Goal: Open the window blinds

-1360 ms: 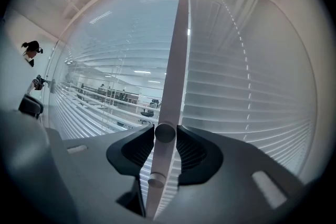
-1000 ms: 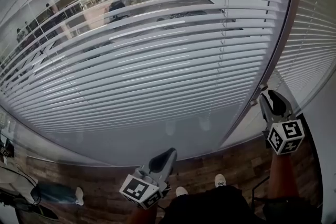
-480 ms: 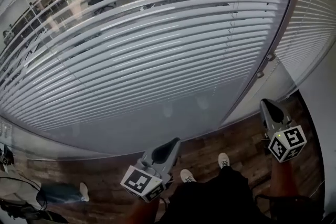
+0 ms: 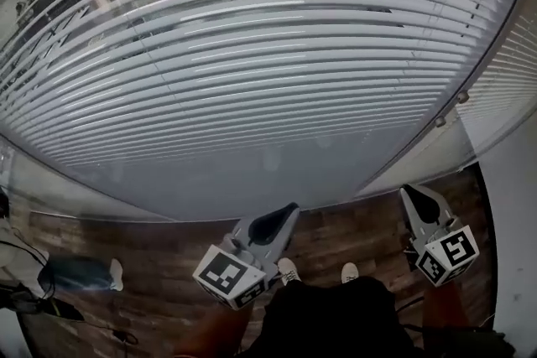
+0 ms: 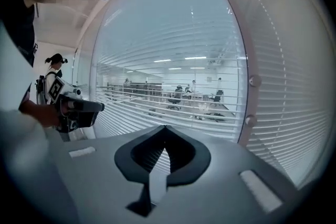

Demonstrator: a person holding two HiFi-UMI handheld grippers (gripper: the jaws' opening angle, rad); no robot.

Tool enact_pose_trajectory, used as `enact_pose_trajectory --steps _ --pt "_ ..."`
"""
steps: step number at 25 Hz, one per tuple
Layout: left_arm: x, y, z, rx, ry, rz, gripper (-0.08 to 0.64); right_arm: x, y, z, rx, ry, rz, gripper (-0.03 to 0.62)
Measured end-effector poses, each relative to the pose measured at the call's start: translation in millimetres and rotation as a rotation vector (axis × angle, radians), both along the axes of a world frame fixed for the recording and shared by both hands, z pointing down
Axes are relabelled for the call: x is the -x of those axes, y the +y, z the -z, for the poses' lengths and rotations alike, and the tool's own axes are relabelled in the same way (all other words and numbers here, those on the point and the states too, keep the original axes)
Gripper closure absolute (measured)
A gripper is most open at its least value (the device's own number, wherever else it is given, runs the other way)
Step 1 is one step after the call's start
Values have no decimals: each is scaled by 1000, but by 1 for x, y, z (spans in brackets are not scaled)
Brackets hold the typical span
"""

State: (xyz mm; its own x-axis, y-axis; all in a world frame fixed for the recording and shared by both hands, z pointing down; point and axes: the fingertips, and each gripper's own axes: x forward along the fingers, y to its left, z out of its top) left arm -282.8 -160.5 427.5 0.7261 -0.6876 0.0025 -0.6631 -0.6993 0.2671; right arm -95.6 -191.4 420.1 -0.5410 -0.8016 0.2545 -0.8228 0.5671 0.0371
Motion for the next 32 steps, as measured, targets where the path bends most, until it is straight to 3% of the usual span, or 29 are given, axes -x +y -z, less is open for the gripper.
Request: enact_pose_trajectory --steps 4,11,20,26,32 --pt "-23 10 -2 -8 -30 22 560 -7 -4 -5 17 -10 77 566" --pt "-17 40 20 30 -38 165 560 8 14 21 34 -19 214 568" --pt "-99 78 13 18 -52 297 560 -75 58 -1 25 -54 344 568" --pt "-169 101 47 12 -65 334 560 -142 75 29 23 -91 363 568" --pt "-197 126 25 49 -116 343 560 -165 93 -8 55 -124 364 568"
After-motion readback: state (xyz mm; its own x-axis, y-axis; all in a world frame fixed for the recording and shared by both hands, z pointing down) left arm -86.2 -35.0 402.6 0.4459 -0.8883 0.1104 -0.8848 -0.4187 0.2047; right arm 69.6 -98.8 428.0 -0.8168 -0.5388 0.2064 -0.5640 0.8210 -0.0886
